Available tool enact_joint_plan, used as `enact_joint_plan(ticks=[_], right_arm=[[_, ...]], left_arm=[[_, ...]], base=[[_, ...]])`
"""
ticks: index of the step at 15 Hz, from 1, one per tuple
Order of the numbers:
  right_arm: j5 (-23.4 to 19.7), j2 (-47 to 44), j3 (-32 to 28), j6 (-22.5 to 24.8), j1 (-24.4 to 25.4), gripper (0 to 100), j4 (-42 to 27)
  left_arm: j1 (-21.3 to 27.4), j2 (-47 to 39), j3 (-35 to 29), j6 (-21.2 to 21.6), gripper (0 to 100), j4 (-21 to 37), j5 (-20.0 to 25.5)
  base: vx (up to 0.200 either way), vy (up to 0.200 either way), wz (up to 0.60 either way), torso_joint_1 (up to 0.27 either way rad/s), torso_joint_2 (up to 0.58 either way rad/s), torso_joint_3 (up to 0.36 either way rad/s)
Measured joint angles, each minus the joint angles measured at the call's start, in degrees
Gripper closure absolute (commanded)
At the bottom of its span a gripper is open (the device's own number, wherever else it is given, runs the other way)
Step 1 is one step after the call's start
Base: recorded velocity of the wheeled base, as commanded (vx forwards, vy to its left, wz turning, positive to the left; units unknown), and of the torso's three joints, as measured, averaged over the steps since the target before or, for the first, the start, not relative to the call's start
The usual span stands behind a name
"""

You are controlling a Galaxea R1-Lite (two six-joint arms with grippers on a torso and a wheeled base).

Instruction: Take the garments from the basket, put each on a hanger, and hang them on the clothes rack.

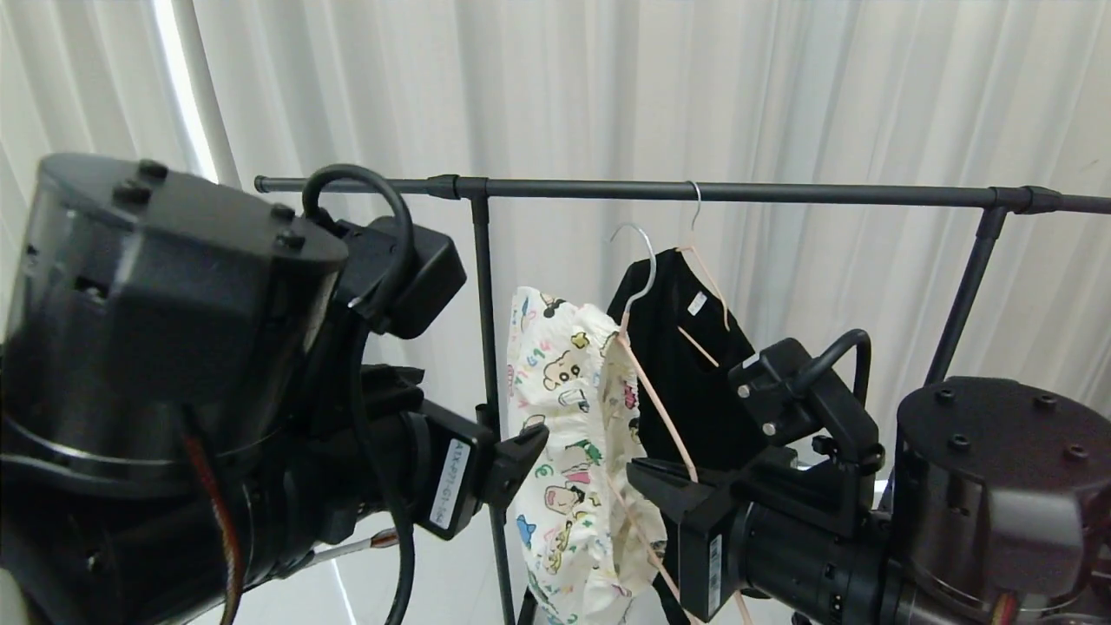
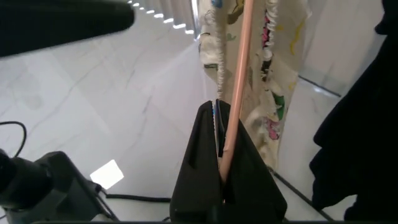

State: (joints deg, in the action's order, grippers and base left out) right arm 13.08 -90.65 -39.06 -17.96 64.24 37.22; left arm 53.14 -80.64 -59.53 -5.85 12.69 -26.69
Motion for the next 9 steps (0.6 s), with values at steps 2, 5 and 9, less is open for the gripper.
enact_joint_plan(ticks=[2, 5, 9], right_arm=[[-1.2, 1.5, 2.8, 2.1, -0.6, 100, 0.0], [-5.1, 6.2, 9.8, 4.6, -0.8, 100, -0.2], [-5.7, 13.1, 15.5, 5.2, -0.6, 100, -2.8]], left_arm=[[-0.5, 2.8, 4.3, 0.5, 0, -0.1, 2.4], [-4.4, 8.8, 9.4, 8.3, 0, -0.3, 15.9], [-12.7, 14.6, 17.0, 19.7, 0, -8.6, 27.6]], base=[[0.000, 0.000, 0.00, 0.000, 0.00, 0.000], [0.000, 0.000, 0.00, 0.000, 0.00, 0.000], [0.000, 0.000, 0.00, 0.000, 0.00, 0.000]])
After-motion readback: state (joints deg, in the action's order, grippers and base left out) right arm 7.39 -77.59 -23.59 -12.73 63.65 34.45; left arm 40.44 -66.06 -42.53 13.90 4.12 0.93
